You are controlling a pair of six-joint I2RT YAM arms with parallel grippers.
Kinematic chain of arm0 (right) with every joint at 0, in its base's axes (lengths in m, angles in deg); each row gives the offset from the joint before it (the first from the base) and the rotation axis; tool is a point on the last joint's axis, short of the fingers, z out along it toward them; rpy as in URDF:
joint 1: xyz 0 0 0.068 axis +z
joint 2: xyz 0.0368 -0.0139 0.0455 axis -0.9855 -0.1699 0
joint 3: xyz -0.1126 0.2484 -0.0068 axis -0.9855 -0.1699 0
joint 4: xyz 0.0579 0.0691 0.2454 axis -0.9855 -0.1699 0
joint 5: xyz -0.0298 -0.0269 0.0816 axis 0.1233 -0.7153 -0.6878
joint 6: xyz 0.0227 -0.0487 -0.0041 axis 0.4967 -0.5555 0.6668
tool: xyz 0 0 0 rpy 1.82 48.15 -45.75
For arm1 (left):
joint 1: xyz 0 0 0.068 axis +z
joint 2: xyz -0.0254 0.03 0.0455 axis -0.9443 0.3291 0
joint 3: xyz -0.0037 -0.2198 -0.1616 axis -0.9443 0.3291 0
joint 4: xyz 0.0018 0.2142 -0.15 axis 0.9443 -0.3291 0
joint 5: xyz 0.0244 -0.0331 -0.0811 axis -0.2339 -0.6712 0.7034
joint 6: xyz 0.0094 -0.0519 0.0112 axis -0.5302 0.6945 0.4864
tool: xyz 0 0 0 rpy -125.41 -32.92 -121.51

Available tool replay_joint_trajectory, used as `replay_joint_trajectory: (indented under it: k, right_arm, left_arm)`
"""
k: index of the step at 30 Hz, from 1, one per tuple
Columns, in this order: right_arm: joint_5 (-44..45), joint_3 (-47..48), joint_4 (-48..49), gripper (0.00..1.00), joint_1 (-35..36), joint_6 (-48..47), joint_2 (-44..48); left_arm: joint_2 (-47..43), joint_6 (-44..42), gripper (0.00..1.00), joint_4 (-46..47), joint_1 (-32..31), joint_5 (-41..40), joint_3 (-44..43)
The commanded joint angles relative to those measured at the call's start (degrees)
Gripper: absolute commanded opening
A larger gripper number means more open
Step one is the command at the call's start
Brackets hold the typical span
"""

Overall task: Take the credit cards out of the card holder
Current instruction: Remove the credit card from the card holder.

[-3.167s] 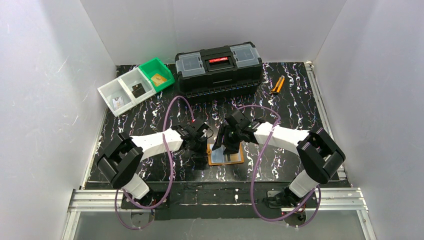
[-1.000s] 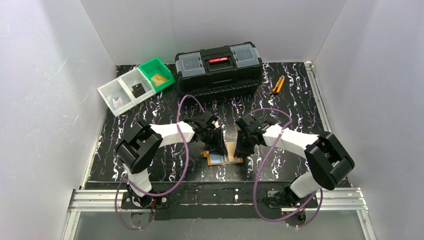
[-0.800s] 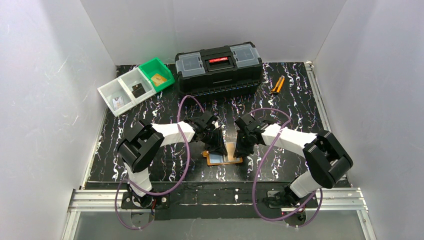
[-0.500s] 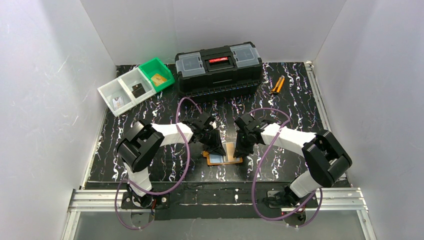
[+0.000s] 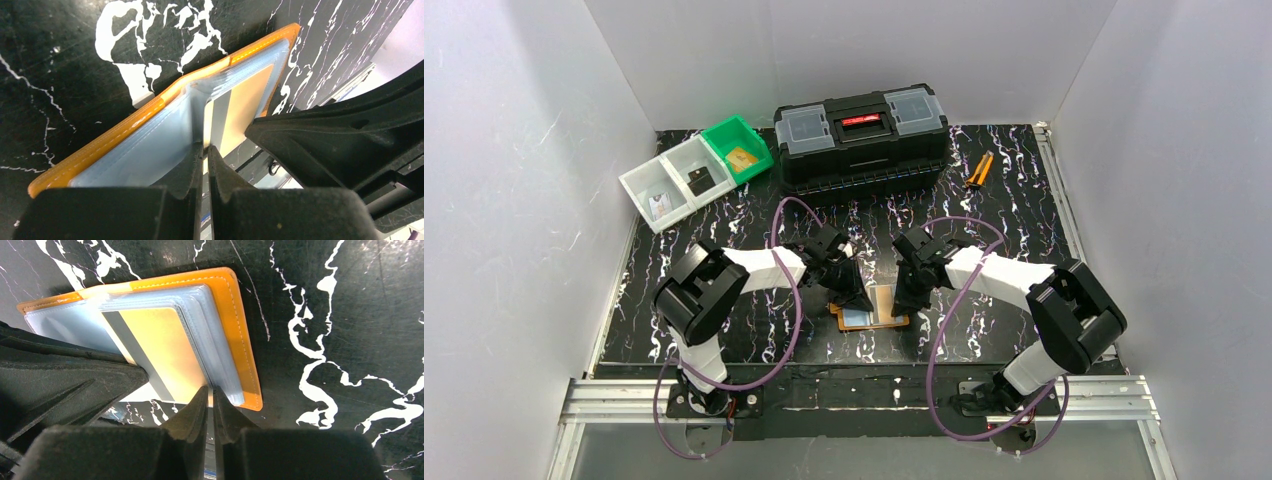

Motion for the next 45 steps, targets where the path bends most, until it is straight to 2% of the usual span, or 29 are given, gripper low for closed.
replay_joint_trajectory:
  k: [1,13,17,34,37,45]
  right_arm:
    - [0.57,-2.21,1.35,0.14,0.72,1.27,-2.83]
    - [0.23,-3.23,1.59,0.09,0.72,2.08,-2.99]
    - [0.32,-3.35,1.67,0.08,0.72,2.30,-3.00]
    - [0.32,-2.69,1.23,0.06,0.72,2.16,-3.92]
    - [0.25,-2.59,1.19,0.06,0.72,2.17,-4.18]
    - [-0.16,-2.31,1.51,0.06,0.72,2.03,-4.82]
  left_arm:
    - [-3.46,-2.09,0.00,-3.11,0.97,-0.97,1.95]
    - [-4.94,-4.01,0.00,-4.21,2.90,0.53,3.38]
    - [-5.44,-4.55,0.04,-4.49,3.25,0.58,3.72]
    - [-6.71,-7.25,0.07,-7.02,4.81,-0.22,4.01]
    - [-7.01,-7.51,0.13,-6.96,5.30,-0.07,4.37]
    - [-6.93,-7.71,0.18,-5.76,5.55,1.00,4.40]
